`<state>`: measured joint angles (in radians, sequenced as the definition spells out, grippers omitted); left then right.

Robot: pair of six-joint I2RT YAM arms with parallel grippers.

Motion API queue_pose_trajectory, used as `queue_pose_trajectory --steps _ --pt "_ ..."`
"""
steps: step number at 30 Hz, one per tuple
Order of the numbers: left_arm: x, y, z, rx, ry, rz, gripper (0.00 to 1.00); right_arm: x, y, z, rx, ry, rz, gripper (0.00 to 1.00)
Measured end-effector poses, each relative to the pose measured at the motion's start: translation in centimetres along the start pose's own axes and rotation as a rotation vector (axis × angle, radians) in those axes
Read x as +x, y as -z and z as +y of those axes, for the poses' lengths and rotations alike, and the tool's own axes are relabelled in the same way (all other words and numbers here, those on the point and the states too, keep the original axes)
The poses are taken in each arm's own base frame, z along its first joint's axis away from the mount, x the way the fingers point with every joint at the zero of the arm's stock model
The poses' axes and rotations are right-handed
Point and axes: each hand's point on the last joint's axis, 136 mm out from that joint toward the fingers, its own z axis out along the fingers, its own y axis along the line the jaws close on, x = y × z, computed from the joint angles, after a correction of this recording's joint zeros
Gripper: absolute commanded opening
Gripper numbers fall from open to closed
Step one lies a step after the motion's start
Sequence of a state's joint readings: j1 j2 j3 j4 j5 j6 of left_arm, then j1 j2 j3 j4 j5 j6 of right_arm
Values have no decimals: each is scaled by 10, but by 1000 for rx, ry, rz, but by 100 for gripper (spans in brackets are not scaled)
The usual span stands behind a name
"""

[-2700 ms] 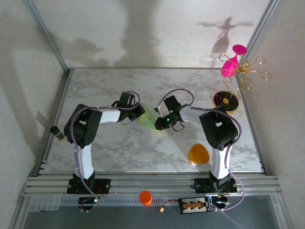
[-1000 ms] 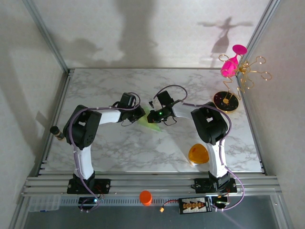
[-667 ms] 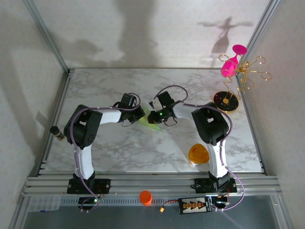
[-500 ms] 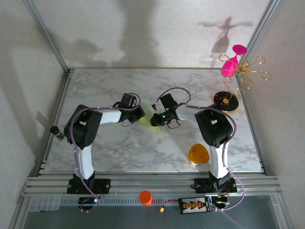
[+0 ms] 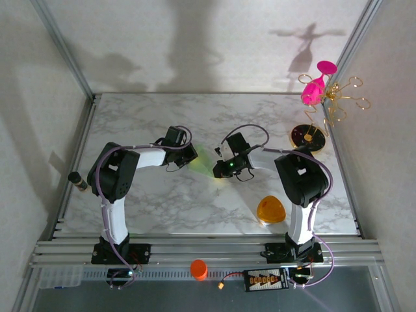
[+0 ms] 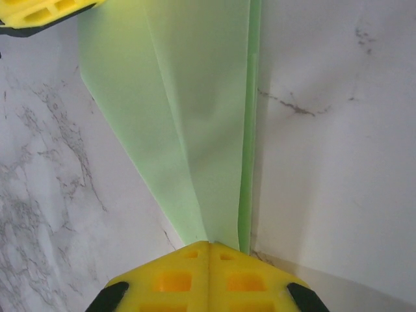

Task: Fold a paper plane with a square sheet of paper (pick it up from the middle)

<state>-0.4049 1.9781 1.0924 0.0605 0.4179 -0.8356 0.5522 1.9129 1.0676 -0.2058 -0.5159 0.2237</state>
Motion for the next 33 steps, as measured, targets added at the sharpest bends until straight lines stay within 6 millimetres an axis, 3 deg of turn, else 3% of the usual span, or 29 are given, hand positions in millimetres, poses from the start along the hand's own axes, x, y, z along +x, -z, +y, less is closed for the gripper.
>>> queue_pose_trajectory --steps 13,23,28,33 --pt "-1 0 -1 -2 -21 2 8 22 19 -12 36 -30 -10 7" --pt "-1 2 -8 -7 -41 23 16 -13 35 9 -16 -10 -137 12" --pt "0 5 -13 13 -41 31 17 -30 26 23 -44 16 -150 11" --pt "-2 7 -17 24 -46 23 17 -25 4 17 -39 4 -98 10"
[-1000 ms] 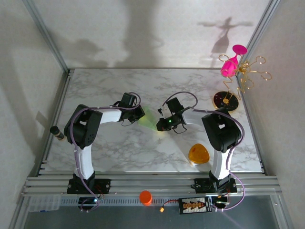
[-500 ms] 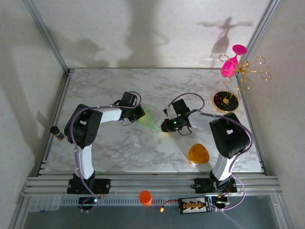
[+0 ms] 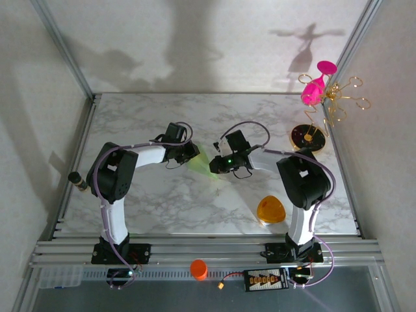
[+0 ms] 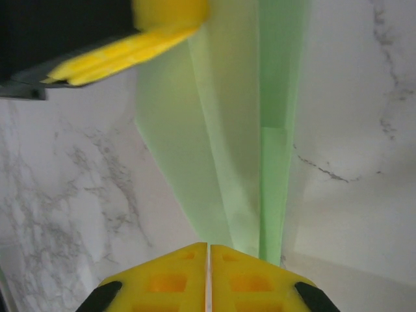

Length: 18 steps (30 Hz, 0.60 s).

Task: Fold a paper plane with a square sheet of paper (pick it up from the middle)

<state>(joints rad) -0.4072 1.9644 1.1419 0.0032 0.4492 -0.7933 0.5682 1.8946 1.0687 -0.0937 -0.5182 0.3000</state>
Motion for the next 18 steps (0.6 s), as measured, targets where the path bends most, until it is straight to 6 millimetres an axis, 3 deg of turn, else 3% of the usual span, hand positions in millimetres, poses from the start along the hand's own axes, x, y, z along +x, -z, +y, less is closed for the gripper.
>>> queue_pose_trajectory --steps 11,18 --pt "-4 1 4 -7 -8 -8 17 14 -8 -15 48 -25 52 10" --pt "-29 3 33 -44 15 -45 16 13 -8 -17 62 -15 52 10"
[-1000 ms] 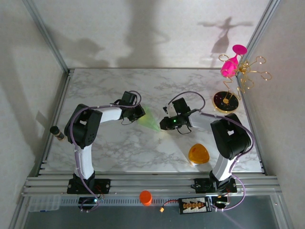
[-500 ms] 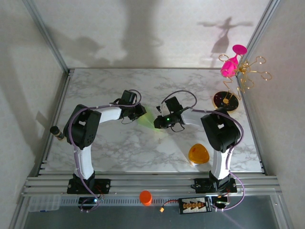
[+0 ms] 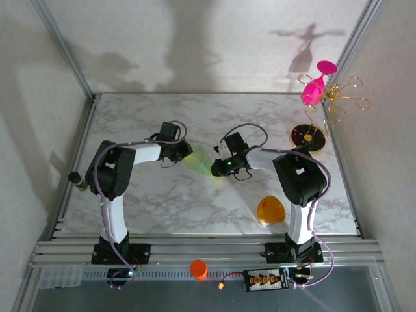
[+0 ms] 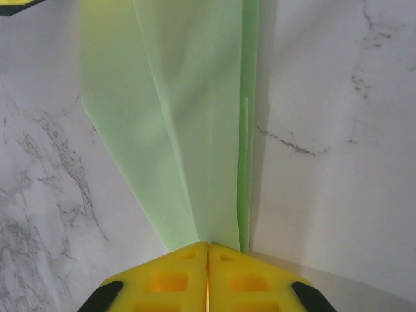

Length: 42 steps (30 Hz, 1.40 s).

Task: Fold a paper plane with a square sheet of paper (pick it up from the middle)

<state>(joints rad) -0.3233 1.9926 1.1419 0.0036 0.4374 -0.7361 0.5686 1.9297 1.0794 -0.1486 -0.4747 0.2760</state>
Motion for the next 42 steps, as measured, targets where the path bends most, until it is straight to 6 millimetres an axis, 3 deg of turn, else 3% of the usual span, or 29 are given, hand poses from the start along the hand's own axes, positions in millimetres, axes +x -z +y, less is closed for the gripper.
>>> queue_pose_trajectory --steps 6,11,16,21,25,29,37,42 --pt "-20 7 14 -5 10 -31 16 -2 -1 -1 2 4 -5 10" --pt "-56 15 32 -48 20 -97 17 -2 -1 0 1 4 -6 10" --pt "-77 25 39 -73 26 -146 19 -3 -1 4 -26 -3 -10 17" --pt "-59 45 28 -39 44 -159 28 -15 5 16 -70 -28 -55 31" --pt "-38 69 9 27 67 -184 39 -42 24 30 -88 -10 -161 40" --pt "-20 81 -2 80 97 -199 47 -67 31 29 -80 -1 -224 44" --pt "-5 88 3 113 170 -213 61 -103 10 18 -55 39 -227 42" --pt "-3 89 4 124 183 -218 71 -101 -8 8 -43 40 -184 38"
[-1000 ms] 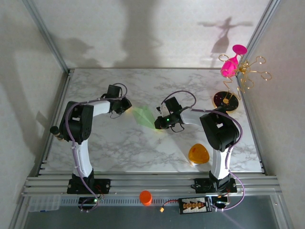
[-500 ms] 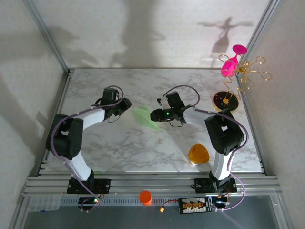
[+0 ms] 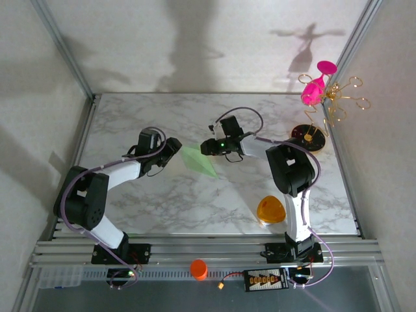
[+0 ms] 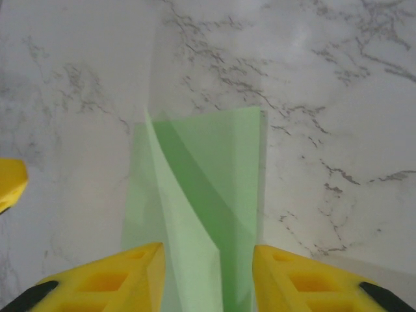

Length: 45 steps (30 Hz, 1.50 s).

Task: Fold a paper plane with a square sheet of paper (pick it up from the middle)

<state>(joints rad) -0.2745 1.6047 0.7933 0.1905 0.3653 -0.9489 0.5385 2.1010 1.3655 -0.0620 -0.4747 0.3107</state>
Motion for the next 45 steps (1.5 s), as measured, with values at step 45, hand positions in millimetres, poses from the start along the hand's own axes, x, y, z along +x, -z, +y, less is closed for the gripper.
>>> queue_pose_trajectory --steps 45 --pt "41 45 -116 551 -98 98 78 -50 91 97 -575 -137 -132 6"
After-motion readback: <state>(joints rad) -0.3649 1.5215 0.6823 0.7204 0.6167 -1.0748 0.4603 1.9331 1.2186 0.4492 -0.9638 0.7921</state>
